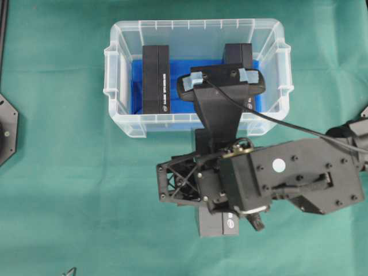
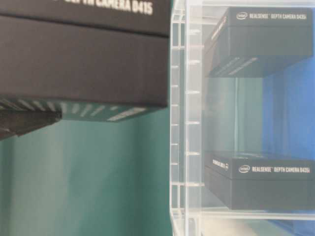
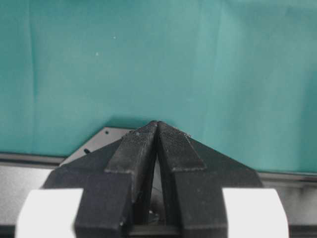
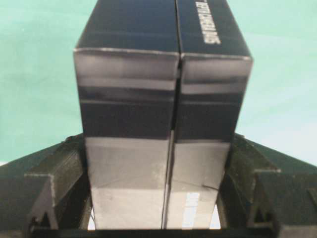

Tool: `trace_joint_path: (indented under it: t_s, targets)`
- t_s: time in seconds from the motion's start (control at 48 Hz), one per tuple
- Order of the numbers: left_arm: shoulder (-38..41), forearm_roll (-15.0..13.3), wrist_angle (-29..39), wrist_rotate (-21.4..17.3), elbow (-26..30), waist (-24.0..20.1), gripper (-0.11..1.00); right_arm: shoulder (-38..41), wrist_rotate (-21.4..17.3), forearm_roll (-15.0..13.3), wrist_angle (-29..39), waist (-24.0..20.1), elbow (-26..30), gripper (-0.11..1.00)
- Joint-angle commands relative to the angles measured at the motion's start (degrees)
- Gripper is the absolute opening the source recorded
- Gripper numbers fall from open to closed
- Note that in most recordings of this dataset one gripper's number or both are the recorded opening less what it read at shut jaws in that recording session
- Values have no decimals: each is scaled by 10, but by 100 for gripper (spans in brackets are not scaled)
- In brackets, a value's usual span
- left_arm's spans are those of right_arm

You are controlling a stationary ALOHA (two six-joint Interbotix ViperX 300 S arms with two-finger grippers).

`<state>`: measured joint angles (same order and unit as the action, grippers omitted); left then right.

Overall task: Take the box out of the case with the right arm.
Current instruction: 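Carry the box toward the front and lower it onto the cloth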

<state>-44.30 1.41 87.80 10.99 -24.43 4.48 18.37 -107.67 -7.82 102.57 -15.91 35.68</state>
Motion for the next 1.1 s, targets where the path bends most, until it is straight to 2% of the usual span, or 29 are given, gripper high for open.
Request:
trace_joint_path:
  t_s: [0.0, 0.312, 0.479, 0.625, 1.0, 1.083]
  targets:
    - [2, 2, -2, 0, 15, 1, 0, -11, 1, -1, -4, 3, 5, 65]
    - [2, 2, -2, 0, 14, 2, 0, -8, -5, 9, -64, 3, -44, 65]
    - [3, 2, -2, 0, 14, 2, 0, -8, -6, 30, -115, 3, -107, 65]
    - [3, 2, -2, 0, 14, 2, 0, -8, -7, 30, -171, 5, -163, 65]
    - [4, 2, -2, 0, 14, 2, 0, -8, -15, 62, -349, 17, -316, 65]
    - [4, 2, -2, 0, 14, 2, 0, -8, -15, 77, -388, 19, -342, 65]
